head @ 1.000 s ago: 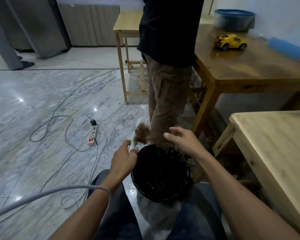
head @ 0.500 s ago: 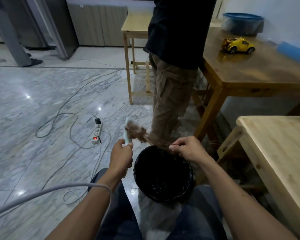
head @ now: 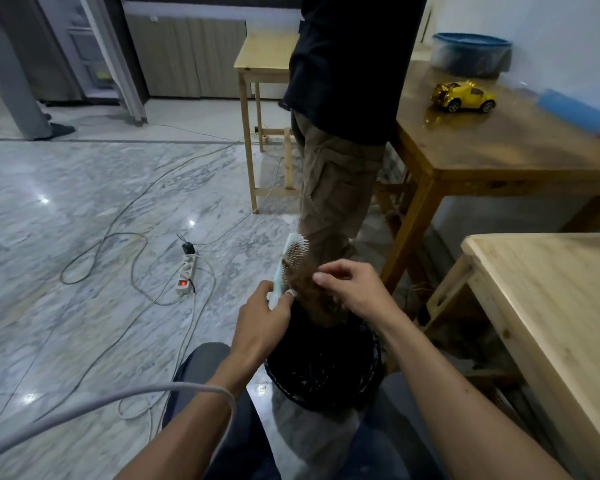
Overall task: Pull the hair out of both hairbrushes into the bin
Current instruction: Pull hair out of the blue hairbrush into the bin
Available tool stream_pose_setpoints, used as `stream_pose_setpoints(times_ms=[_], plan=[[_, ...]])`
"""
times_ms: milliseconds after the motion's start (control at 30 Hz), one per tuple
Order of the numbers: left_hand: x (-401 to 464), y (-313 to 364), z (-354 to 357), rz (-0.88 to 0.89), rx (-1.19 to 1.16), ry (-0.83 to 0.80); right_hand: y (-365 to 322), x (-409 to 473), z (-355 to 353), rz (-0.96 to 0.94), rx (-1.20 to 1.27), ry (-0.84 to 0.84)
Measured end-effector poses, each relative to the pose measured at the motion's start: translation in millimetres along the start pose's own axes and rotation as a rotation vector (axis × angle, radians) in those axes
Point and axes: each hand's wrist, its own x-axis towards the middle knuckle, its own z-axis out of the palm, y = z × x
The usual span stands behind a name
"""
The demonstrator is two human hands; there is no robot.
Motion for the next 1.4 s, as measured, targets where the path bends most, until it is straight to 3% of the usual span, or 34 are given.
stream_pose_setpoints(times_ms=[233, 300, 500, 633, 733, 867, 1033, 1100, 1267, 1400], plan=[[15, -11, -15, -0.184, -0.316, 0.117, 9, 2, -30, 0.167, -0.132, 0.251], [18, -19, -20, -0.188, -0.309, 0.14, 15, -2, -41, 0.239, -0.138, 0.268], [4, -8, -8, -0.082, -0.178, 0.069, 21, -8, -36, 0.275, -0.164, 0.167], [1, 1, -1, -0.027, -0.094, 0.029, 14, -7, -28, 0.127, -0.015, -0.032], [2, 5, 3, 0.012, -0.056, 0.038, 13, -10, -19, 0.009, -0.049, -0.166], [6, 8, 2, 0.024, -0.03, 0.041, 20, -10, -7, -0.034, -0.25, -0.038], [16, 13, -24, -0.002, -0.231, 0.166, 55, -5, -28, 0.267, -0.556, 0.117], [23, 13, -32, 0.012, -0.184, 0.153, 65, -11, -34, 0.313, -0.557, 0.105], [15, 24, -24, 0.021, -0.06, 0.015, 47, -14, -28, 0.222, -0.476, 0.026], [13, 28, -11, -0.006, 0.007, -0.074, 26, -7, -19, 0.053, -0.334, -0.111]])
